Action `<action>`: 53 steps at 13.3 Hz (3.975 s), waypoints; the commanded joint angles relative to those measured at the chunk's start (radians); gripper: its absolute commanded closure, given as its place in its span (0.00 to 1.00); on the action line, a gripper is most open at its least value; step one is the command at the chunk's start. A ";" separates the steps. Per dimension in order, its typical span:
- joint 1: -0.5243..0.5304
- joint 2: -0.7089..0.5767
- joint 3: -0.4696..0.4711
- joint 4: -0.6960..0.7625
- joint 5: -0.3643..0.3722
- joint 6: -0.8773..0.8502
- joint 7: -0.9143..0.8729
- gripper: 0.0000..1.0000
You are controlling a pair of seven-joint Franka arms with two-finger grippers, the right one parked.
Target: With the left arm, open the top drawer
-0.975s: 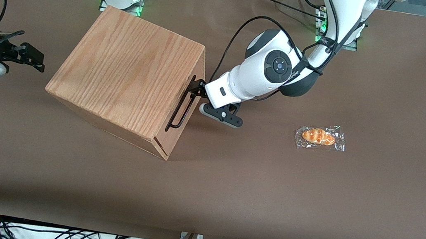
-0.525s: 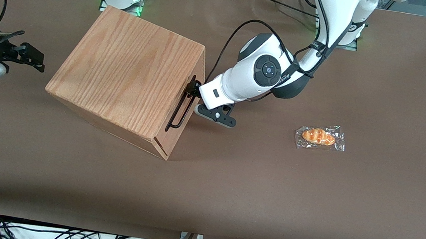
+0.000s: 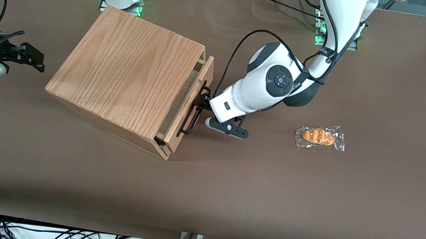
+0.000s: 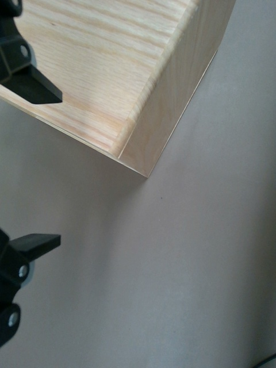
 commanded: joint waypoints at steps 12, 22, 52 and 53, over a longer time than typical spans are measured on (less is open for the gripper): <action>0.148 0.012 0.000 0.023 0.039 -0.012 0.003 0.00; 0.187 -0.062 -0.007 0.037 -0.010 -0.121 -0.040 0.00; 0.601 -0.646 0.037 -0.267 0.396 -0.597 0.495 0.00; 0.598 -0.646 0.034 -0.267 0.430 -0.588 0.497 0.00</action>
